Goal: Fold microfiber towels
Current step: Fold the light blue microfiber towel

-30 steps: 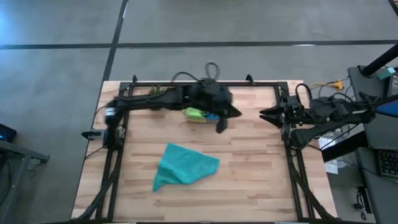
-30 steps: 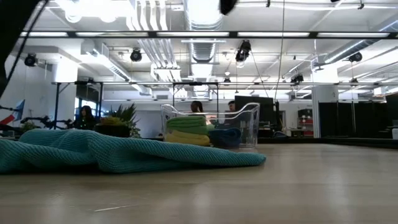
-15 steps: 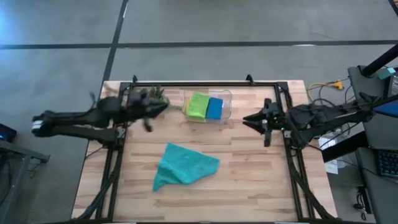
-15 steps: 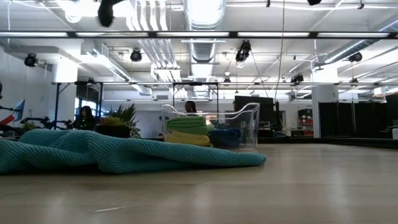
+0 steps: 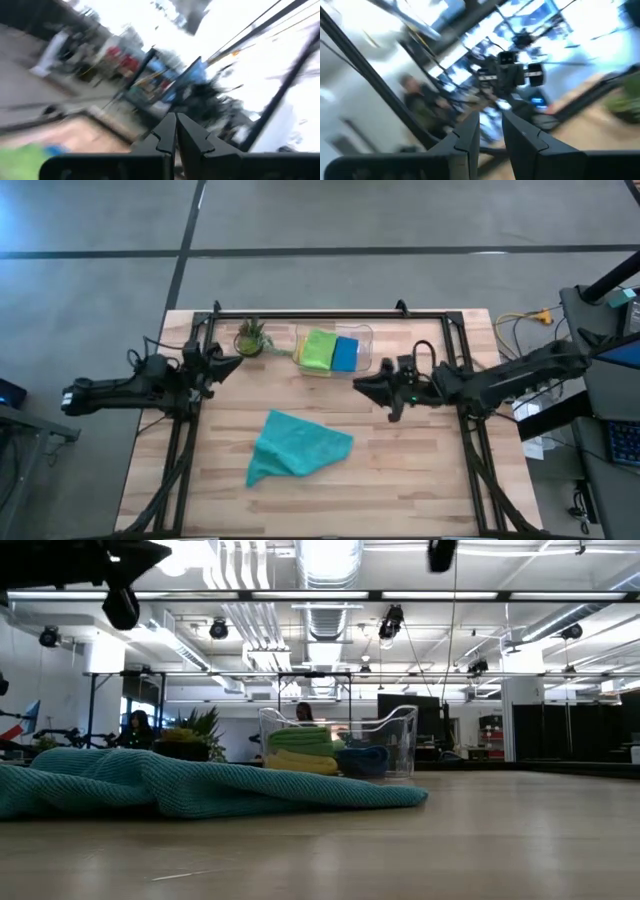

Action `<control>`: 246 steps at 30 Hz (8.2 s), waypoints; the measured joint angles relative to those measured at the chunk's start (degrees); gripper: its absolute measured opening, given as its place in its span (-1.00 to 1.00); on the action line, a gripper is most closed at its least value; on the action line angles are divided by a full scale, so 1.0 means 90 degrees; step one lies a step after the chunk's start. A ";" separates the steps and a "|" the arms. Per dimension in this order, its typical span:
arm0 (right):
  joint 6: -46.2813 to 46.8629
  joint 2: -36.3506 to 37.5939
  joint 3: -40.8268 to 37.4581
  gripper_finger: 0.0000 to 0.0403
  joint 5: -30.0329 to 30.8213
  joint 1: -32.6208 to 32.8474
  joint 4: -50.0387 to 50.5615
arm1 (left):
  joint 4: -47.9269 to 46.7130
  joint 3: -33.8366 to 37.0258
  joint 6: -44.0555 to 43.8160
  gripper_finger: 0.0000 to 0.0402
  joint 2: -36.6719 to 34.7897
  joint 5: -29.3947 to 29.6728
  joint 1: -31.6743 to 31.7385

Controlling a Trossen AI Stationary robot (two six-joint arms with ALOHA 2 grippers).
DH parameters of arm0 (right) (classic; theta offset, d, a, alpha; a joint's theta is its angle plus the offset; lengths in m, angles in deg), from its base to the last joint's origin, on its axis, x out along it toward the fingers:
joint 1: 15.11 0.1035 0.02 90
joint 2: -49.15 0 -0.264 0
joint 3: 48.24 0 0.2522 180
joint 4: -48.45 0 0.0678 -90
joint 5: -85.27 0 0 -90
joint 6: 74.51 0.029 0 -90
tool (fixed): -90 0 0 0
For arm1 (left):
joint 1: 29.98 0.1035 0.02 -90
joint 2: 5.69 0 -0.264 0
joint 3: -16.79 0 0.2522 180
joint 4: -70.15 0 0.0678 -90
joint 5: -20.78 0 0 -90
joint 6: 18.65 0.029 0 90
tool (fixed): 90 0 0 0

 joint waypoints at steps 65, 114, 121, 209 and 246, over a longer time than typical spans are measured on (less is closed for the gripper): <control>-0.0464 -0.0085 0.0644 -0.62 -0.1747 -0.0322 0.3834 | -0.0738 0.0085 -0.1071 -1.00 0.0989 -0.1831 -0.0007; 0.0727 0.0672 0.0010 -0.62 -0.0887 0.0313 0.3898 | -0.2180 -0.1234 0.0722 -0.14 0.5972 -0.1086 0.0131; 0.0676 0.0672 0.0010 -0.62 -0.0884 0.0313 0.3932 | -0.2534 -0.1176 0.1010 -0.14 0.6006 -0.0751 0.0131; -0.1127 -0.4107 0.1786 -0.38 -0.4733 -0.1549 0.2929 | -0.2753 -0.3029 0.1176 -1.00 0.4122 -0.2299 -0.0070; -0.1221 -0.2253 0.0831 -0.96 -0.3176 -0.1383 0.4433 | -0.3081 -0.3134 0.1234 -1.00 0.3823 -0.1880 -0.0051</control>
